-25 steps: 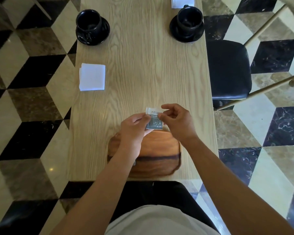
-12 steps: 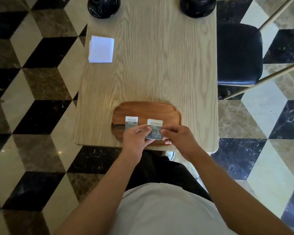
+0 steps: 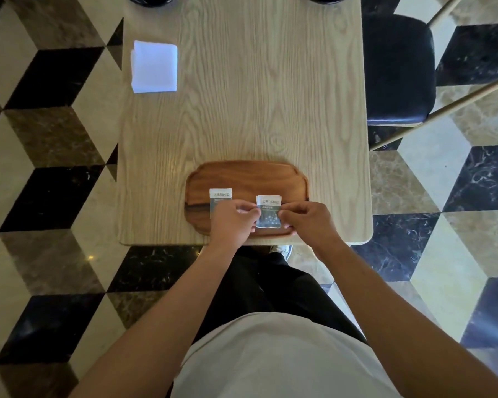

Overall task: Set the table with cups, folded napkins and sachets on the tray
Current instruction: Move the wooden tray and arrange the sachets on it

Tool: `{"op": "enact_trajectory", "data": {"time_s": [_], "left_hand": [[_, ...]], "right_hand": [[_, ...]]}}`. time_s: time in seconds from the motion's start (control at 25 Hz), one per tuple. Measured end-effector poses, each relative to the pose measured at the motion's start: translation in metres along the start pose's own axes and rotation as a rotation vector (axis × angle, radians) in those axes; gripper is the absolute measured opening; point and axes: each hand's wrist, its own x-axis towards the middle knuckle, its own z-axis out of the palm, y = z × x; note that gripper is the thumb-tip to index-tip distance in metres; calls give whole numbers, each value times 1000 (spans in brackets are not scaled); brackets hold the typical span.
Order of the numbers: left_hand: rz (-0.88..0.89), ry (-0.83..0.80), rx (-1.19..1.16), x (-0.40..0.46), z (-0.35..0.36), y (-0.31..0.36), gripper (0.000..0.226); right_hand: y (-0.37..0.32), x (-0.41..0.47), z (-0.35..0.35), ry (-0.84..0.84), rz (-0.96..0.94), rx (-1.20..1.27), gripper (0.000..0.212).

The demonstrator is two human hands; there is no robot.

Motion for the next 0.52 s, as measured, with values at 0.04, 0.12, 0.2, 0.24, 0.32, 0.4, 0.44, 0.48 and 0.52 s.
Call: {"op": "enact_trajectory", "data": {"time_s": [0.04,0.12,0.2,0.24,0.32,0.4,0.44,0.48,0.52], "left_hand": [[15,9,34,3,1,2,7],[36,26,85,9,5,7,11],[56,27,144,14,8,10,11],[67,21,180,16,11,11,12],[89,18,266,19,14,12,14],[120,19,339,20,16,14,14],[137,18,360,20,17,14,15],[153,16,372,20,17,15,15],[162,15,375,20,17,16,16]], "right_hand": [[-2,3,1,21,4,-25,11],[-5,8,2,57,1,-61,13],[-7,13,4,102,-9,-126,18],[-8,15,5,128,-8,-168,20],[-9,19,6,168,-2,-212,19],[-10,22,7,192,9,-220,17],[-10,23,7,199,13,-225,16],[-10,24,7,201,14,-237,15],[-10,25,7,201,14,-255,15]]}}
